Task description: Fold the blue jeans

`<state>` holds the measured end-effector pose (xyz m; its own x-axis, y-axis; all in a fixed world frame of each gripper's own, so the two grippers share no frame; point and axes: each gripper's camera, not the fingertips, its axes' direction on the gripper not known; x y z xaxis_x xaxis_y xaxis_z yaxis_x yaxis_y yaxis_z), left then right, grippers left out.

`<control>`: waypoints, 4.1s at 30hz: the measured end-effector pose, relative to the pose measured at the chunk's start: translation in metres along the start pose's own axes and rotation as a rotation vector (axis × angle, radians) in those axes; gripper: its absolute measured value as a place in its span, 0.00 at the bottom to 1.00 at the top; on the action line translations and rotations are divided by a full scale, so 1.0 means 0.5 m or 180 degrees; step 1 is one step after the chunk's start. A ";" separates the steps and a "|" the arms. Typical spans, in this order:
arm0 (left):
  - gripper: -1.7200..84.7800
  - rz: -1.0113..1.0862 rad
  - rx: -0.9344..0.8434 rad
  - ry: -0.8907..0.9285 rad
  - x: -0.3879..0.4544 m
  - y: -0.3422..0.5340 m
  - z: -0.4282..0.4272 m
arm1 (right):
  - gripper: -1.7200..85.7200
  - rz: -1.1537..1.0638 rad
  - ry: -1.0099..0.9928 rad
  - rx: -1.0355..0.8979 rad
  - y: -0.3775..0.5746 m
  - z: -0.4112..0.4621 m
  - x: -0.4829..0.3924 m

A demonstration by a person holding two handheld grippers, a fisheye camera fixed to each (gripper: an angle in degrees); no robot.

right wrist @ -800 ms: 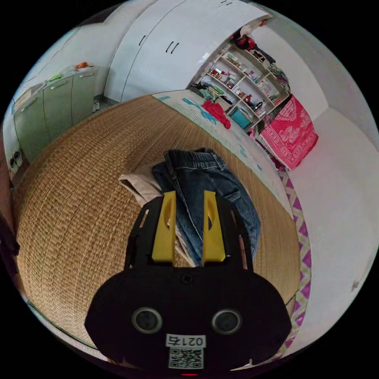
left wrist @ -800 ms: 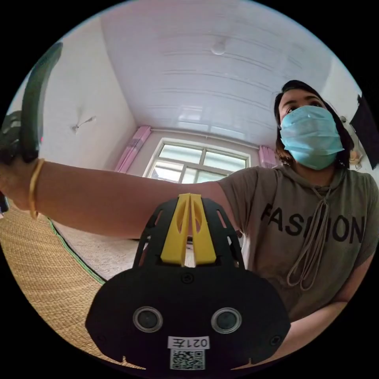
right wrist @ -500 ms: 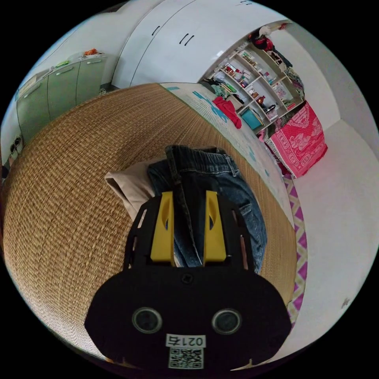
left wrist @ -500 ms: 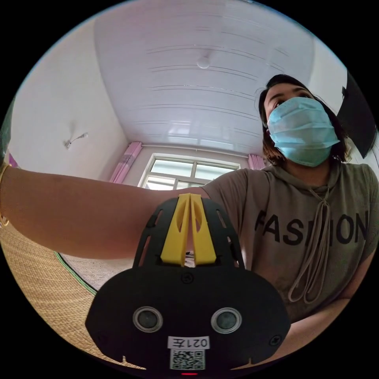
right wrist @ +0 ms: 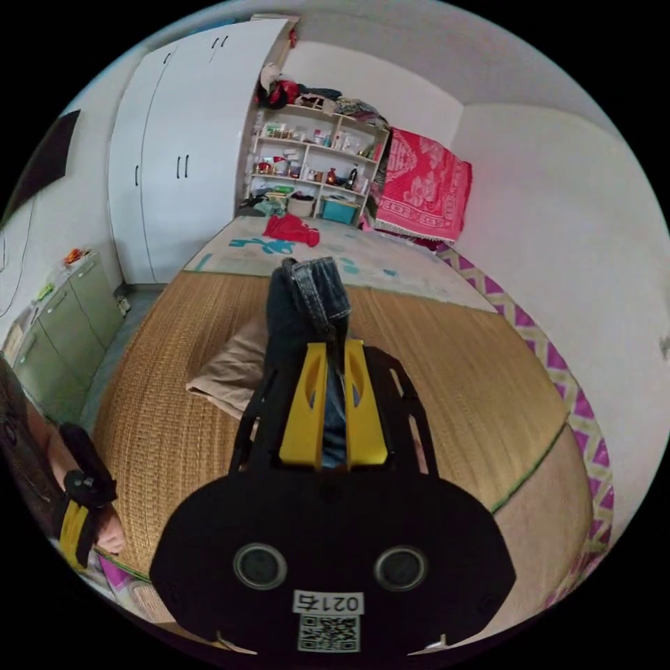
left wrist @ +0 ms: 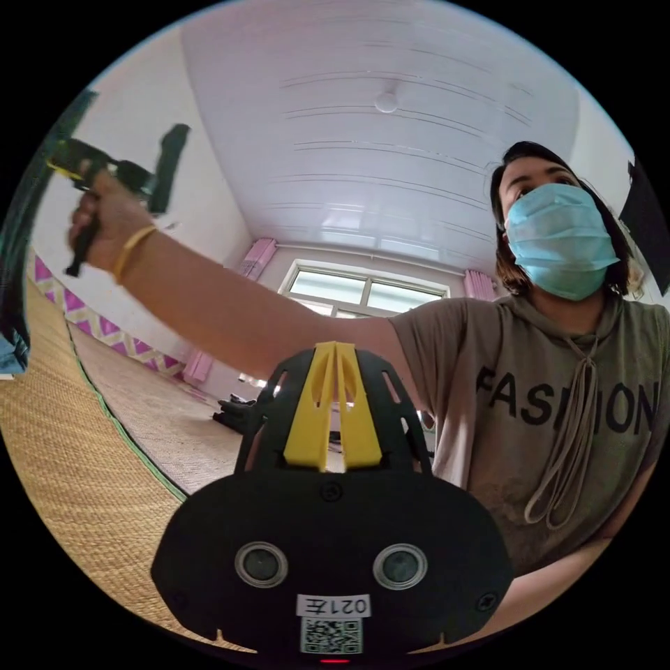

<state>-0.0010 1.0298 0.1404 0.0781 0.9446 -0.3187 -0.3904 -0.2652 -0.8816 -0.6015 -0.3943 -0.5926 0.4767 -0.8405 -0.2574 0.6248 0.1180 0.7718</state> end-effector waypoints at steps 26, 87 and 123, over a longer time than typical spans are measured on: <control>0.01 -0.1417 -0.1139 -0.1324 -0.302 0.067 0.295 | 0.12 0.0834 0.0855 -0.0502 1.220 -0.541 -0.714; 0.11 0.0878 -0.4520 -0.1866 -0.415 0.458 1.904 | 0.01 0.3619 0.1651 -0.1141 2.799 -0.763 -1.461; 0.01 -0.3089 -0.0048 -0.3089 -0.565 0.256 -0.211 | 0.01 0.3884 0.1280 -0.0881 2.672 -0.716 -1.628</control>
<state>0.0235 0.7085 0.0809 -0.3579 0.5035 0.7864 -0.5374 0.5776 -0.6144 0.0664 0.6371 0.4396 0.9411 0.0928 0.3253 -0.2539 0.8292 0.4980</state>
